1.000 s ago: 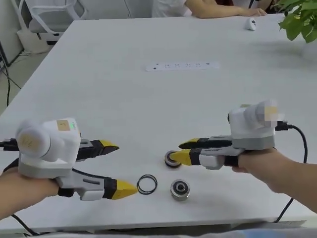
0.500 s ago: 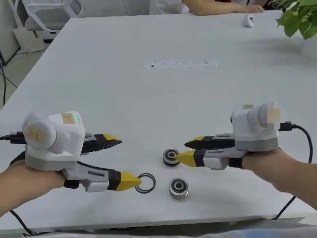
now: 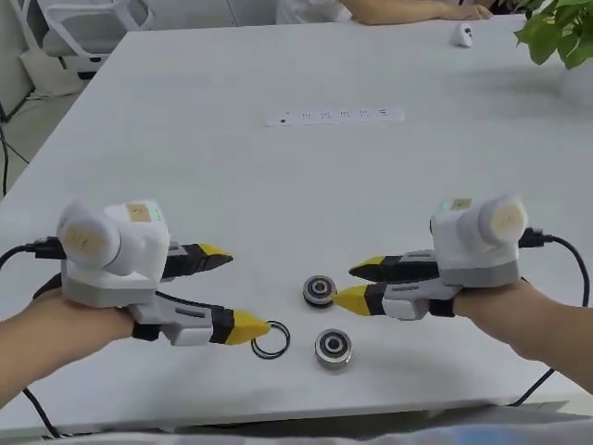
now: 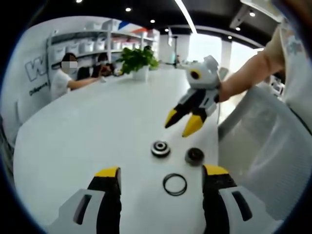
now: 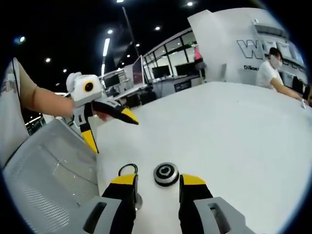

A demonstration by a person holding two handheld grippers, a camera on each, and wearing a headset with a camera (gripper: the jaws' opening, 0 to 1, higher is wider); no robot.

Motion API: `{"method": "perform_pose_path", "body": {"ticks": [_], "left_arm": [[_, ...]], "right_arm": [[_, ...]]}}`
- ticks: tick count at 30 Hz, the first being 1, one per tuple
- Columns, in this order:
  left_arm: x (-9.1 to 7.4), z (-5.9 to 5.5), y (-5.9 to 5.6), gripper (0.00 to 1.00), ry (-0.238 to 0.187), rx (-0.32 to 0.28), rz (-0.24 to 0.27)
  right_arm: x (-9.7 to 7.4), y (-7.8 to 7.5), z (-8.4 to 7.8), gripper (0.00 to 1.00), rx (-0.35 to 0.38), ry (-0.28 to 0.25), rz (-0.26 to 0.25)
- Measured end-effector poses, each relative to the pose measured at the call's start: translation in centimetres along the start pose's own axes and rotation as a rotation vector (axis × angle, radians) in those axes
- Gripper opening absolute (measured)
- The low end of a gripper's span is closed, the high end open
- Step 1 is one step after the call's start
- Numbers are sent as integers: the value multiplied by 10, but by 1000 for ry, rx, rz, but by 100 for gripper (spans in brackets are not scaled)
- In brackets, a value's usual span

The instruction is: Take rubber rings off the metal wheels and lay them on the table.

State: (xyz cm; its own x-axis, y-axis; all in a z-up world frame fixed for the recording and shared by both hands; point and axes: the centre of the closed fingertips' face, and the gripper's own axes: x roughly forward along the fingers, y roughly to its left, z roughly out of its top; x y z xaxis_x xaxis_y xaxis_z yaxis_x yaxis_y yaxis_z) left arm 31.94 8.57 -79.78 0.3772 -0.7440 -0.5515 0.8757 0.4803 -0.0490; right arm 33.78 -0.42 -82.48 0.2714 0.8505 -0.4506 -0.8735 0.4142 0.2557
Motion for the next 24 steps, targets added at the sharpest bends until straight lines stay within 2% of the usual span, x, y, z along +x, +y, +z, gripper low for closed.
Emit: {"method": "perform_pose_path", "body": {"ticks": [17, 24], "left_arm": [[16, 3, 4, 65, 11, -1, -9], [22, 3, 6, 63, 20, 3, -14]], "right_arm": [[4, -7, -15, 27, -61, 55, -12], [7, -10, -20, 27, -63, 70, -15]]}}
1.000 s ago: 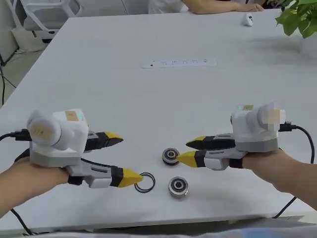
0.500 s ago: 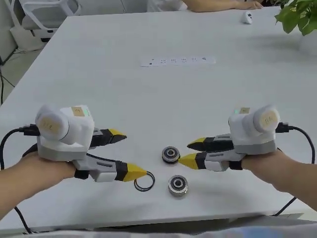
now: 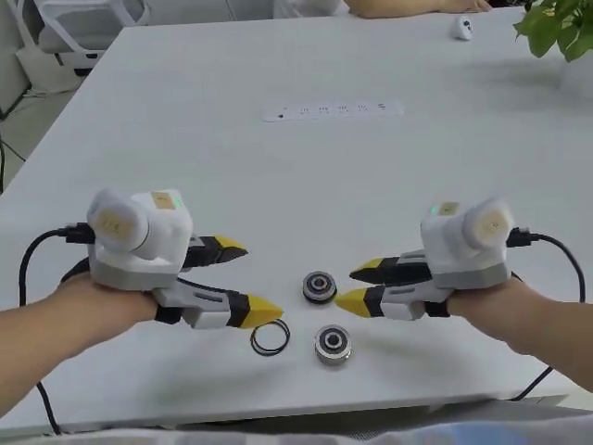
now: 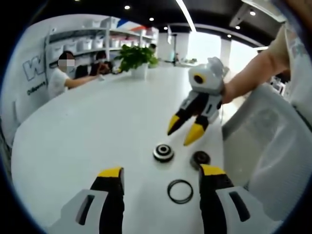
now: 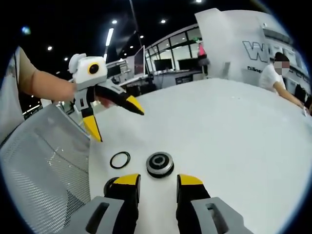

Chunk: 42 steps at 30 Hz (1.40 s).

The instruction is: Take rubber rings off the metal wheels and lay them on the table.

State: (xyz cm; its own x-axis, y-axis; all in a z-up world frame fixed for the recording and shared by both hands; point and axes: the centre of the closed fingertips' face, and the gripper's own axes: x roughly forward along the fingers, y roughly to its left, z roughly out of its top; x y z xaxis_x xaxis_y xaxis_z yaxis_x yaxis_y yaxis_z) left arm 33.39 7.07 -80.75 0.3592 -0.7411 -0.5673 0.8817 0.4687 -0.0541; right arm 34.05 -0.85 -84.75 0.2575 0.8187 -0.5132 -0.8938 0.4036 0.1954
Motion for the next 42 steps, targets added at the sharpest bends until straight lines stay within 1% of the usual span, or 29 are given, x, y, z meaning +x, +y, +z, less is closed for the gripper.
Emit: {"method": "perform_pose_path", "body": {"ticks": [3, 7, 18, 24, 30, 37, 39, 42], "left_arm": [[4, -2, 2, 62, 6, -3, -3], [7, -3, 1, 60, 15, 2, -10], [16, -1, 1, 56, 20, 9, -21], [19, -1, 1, 54, 28, 12, -27], [23, -3, 1, 51, 33, 12, -29], [32, -1, 1, 49, 37, 13, -38], [35, -1, 3, 48, 37, 18, -36], [38, 0, 1, 46, 39, 20, -38]], "right_arm": [[1, 0, -1, 27, -1, 3, 0], [4, -1, -4, 26, -10, 15, 2], [9, -2, -7, 23, -35, 36, 2], [11, -4, -6, 23, -36, 33, 5], [13, -2, -7, 23, -38, 35, 10], [14, -2, -8, 23, -35, 33, 12], [14, -2, -8, 23, -33, 33, 13], [14, -2, -9, 23, -28, 31, 14]]}}
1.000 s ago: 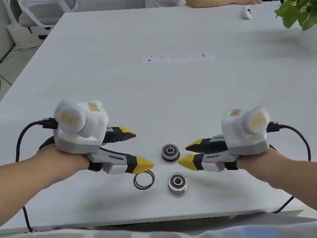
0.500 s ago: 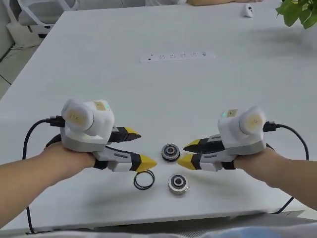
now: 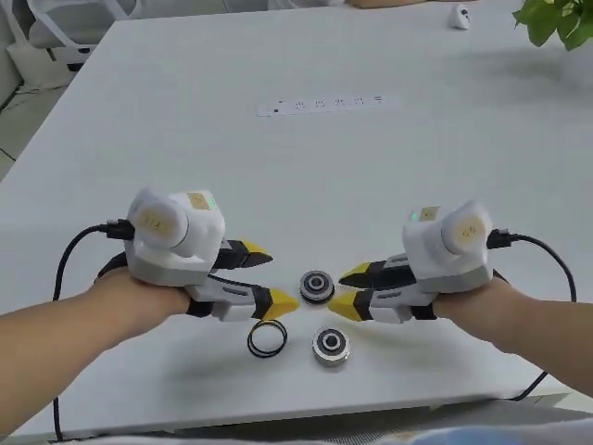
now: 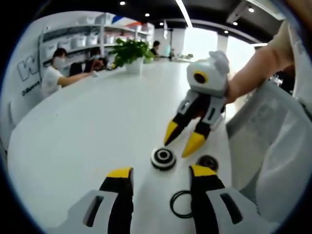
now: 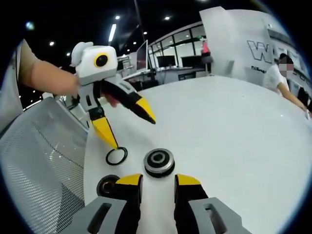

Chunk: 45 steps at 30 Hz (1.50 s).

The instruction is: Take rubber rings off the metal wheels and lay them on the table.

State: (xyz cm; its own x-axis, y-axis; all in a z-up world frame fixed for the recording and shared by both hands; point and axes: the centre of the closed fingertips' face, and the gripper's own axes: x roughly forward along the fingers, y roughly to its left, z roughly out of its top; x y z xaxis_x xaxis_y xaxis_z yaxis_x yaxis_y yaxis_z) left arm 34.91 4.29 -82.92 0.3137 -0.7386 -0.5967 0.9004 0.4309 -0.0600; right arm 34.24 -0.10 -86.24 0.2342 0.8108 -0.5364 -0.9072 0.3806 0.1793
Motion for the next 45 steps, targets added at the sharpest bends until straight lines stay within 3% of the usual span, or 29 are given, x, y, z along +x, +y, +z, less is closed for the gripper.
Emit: {"method": "perform_pose_path", "body": {"ticks": [27, 45], "left_arm": [[23, 7, -7, 33, 27, 47, -26], [39, 4, -6, 20, 52, 64, -18]], "right_arm": [[1, -1, -2, 24, 18, -6, 0], [1, -2, -3, 24, 31, -14, -3]]}}
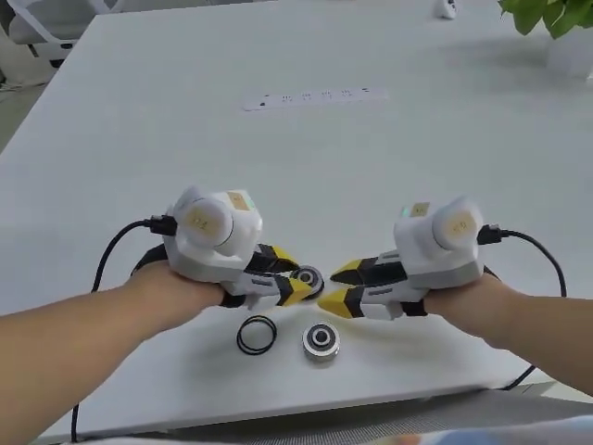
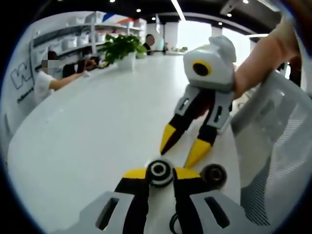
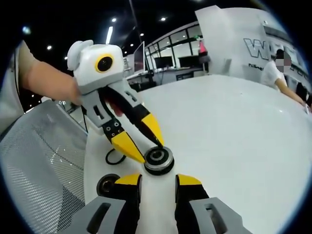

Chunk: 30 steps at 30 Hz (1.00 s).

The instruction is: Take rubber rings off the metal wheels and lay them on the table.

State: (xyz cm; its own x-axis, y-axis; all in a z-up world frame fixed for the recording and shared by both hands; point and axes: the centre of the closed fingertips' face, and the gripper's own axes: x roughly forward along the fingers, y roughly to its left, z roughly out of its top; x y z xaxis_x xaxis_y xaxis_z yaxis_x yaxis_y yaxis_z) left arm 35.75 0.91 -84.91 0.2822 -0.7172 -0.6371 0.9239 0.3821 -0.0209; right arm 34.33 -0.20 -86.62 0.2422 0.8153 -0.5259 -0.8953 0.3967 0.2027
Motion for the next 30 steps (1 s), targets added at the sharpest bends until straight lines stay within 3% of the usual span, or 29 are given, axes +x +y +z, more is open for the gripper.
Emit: {"method": "perform_pose_path", "body": {"ticks": [20, 30], "left_arm": [[3, -1, 0, 14, 12, 28, 30], [2, -2, 1, 14, 19, -4, 52]], "right_arm": [[0, 2, 3, 24, -4, -7, 1], [3, 3, 9, 24, -7, -13, 5]]}}
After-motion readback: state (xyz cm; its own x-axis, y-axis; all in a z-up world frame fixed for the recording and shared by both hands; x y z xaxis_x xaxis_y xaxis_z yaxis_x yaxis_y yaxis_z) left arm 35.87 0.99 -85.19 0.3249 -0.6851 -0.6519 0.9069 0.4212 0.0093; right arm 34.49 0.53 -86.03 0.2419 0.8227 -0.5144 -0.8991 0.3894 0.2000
